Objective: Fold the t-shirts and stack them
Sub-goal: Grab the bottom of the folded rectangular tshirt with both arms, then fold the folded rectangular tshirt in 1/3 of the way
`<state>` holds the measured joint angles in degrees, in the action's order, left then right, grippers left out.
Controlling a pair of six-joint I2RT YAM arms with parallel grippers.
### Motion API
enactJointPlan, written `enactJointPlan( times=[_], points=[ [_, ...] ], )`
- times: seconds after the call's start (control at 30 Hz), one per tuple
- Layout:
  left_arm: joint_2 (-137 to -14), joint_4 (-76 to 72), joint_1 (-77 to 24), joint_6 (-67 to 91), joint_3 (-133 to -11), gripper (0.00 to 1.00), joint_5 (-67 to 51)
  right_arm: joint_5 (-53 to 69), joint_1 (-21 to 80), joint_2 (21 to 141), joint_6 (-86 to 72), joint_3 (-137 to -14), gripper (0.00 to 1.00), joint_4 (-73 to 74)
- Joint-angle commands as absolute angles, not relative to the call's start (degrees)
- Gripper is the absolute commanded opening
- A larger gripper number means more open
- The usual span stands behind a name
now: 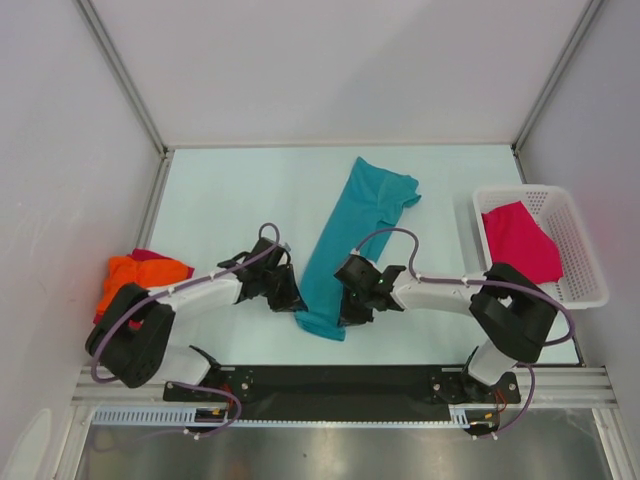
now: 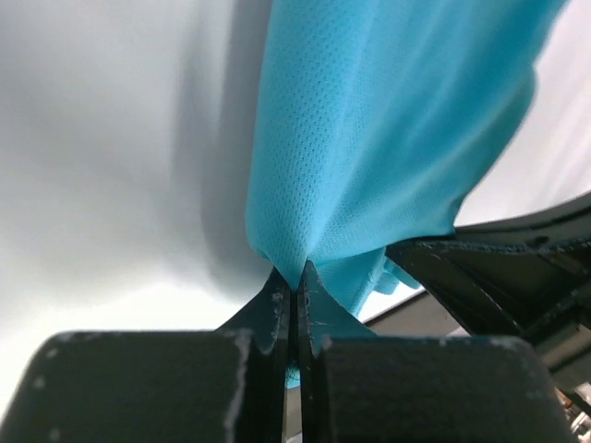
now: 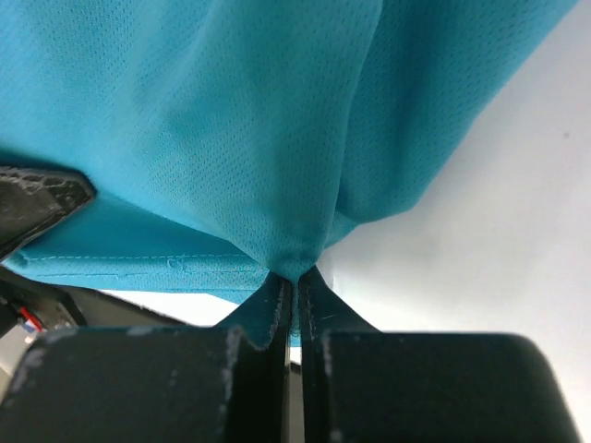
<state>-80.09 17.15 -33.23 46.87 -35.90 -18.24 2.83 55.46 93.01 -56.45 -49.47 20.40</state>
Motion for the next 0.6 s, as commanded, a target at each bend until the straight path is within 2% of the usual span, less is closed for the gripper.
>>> enactJointPlan(
  times=[0.0, 0.33, 0.43, 0.57],
  points=[
    [-73.84, 23.63, -33.31, 45.26, -37.27, 0.00, -18.19, -2.00, 56.60, 87.64, -56.69, -49.04, 0.00, 26.88],
    [-63.02, 28.65, -33.22, 47.37, -35.68, 0.02, -22.15, -4.57, 61.79, 74.80, -61.44, -51.32, 0.00, 40.25],
    [-65.82, 27.43, -33.14, 47.20, -38.58, 0.04, -22.32, -6.41, 59.52, 74.79, -59.07, -53.69, 0.00, 41.39],
    [-78.35, 24.79, -33.05, 44.92, -47.68, 0.07, -26.36, -6.50, 53.90, 81.10, -52.40, -59.57, 0.00, 42.10]
  ],
)
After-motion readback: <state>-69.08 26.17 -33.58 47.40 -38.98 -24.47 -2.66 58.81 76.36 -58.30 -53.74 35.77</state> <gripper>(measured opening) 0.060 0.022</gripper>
